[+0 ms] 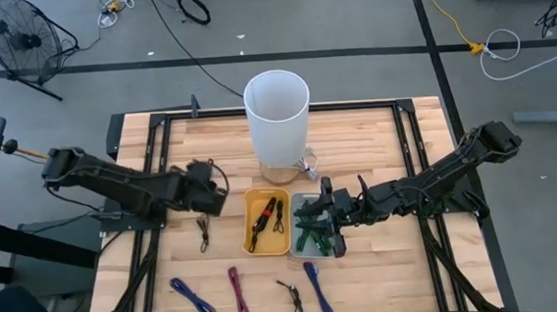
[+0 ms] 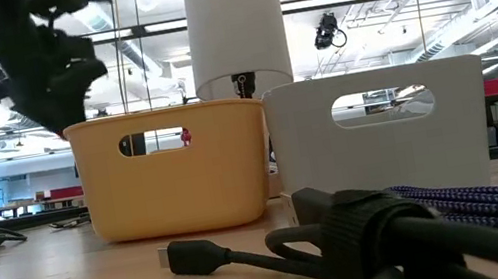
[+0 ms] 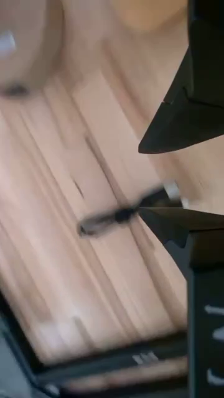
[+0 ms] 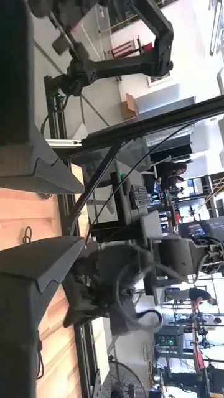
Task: Pick & Place USB Port
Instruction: Put the black charger cable into the yellow bin
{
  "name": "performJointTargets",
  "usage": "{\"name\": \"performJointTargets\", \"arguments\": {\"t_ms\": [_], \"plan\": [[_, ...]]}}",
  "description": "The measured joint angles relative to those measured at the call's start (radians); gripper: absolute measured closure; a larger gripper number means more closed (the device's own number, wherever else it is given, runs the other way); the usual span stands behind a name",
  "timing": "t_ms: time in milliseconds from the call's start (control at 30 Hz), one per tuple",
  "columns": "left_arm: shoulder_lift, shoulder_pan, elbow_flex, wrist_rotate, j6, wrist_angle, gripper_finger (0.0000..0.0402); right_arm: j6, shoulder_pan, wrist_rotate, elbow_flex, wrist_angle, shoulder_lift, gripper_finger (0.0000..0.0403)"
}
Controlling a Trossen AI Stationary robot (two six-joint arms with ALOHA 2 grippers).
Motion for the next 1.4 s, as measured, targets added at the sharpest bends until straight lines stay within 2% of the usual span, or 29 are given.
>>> {"name": "performJointTargets", "arguments": {"t_ms": [200,333,533,667,833,1000,1200,1400], "plan": [[-0.007,0.181,0.0,0.108,0.14,-0.019,0.0238,0.0,0.0,0.0,0.0,0.0,0.0,0.0285],[0.007,0.295,-0.001,0.165,0.246,0.016,0.0229,0.0,0.0,-0.001,0.0,0.0,0.0,0.0285],[0.007,0.409,-0.001,0.245,0.361,0.115,0.0209,0.0,0.0,-0.001,0.0,0.0,0.0,0.0285],[0.007,0.454,-0.018,0.265,0.378,0.155,0.0197,0.0,0.005,-0.001,0.0,0.0,0.0,0.0285],[0.007,0.524,-0.109,0.298,0.377,0.175,0.0193,-0.002,0.019,-0.001,0.0,-0.001,0.0,0.0285],[0.007,0.57,-0.218,0.367,0.412,0.323,0.0193,-0.01,0.022,0.0,0.0,-0.001,0.0,0.0285],[0.007,0.579,-0.264,0.406,0.469,0.491,0.0193,-0.009,0.022,0.001,0.0,-0.001,0.0,0.0285],[0.007,0.579,-0.299,0.405,0.449,0.511,0.0193,-0.009,0.023,0.001,-0.001,-0.001,0.0,0.0285]]}}
